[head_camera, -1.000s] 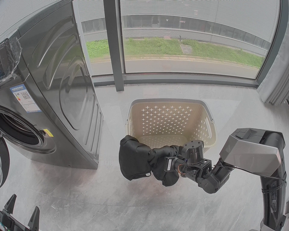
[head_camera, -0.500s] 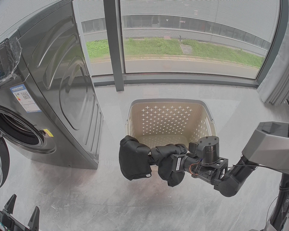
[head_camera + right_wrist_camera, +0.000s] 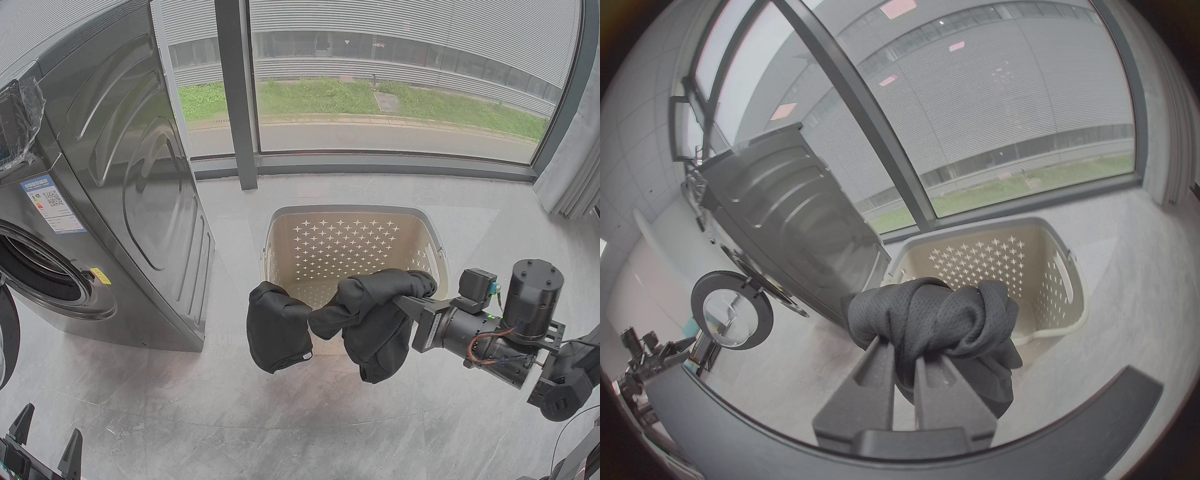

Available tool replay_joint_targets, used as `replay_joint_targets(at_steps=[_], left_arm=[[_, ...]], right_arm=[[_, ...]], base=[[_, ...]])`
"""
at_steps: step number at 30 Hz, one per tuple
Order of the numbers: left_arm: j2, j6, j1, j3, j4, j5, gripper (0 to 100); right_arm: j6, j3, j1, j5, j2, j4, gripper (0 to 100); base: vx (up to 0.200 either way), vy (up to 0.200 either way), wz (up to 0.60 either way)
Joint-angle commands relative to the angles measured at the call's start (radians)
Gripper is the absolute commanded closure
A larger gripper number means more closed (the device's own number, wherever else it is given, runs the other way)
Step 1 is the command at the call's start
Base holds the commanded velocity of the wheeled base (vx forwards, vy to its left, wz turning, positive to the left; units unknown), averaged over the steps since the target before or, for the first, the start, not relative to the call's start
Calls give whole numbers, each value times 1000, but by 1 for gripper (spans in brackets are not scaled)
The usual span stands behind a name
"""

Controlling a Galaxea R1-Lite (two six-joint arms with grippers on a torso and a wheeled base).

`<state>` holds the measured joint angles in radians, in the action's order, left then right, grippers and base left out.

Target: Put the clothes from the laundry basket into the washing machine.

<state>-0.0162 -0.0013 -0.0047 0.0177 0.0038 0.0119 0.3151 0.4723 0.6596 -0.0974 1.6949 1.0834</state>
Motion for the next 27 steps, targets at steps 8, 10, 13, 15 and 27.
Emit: replay_joint_targets(at_steps=[8, 10, 13, 15, 27], left_arm=[[12, 0, -1, -15, 1, 0, 0], [12, 1, -1, -15, 1, 0, 0], [12, 0, -1, -15, 1, 0, 0], [12, 0, -1, -15, 1, 0, 0], [12, -14, 0, -15, 1, -3, 0]], right_arm=[[-53, -75, 22, 31, -202, 4, 100], [-54, -77, 22, 33, -205, 4, 100], [-53, -84, 28, 33, -210, 6, 100], [-53, -84, 28, 33, -210, 6, 100], [-53, -101, 29, 36, -208, 6, 100]], base=[[0, 0, 0], [-200, 0, 0], [-200, 0, 0], [-200, 0, 0], [-83, 17, 0]])
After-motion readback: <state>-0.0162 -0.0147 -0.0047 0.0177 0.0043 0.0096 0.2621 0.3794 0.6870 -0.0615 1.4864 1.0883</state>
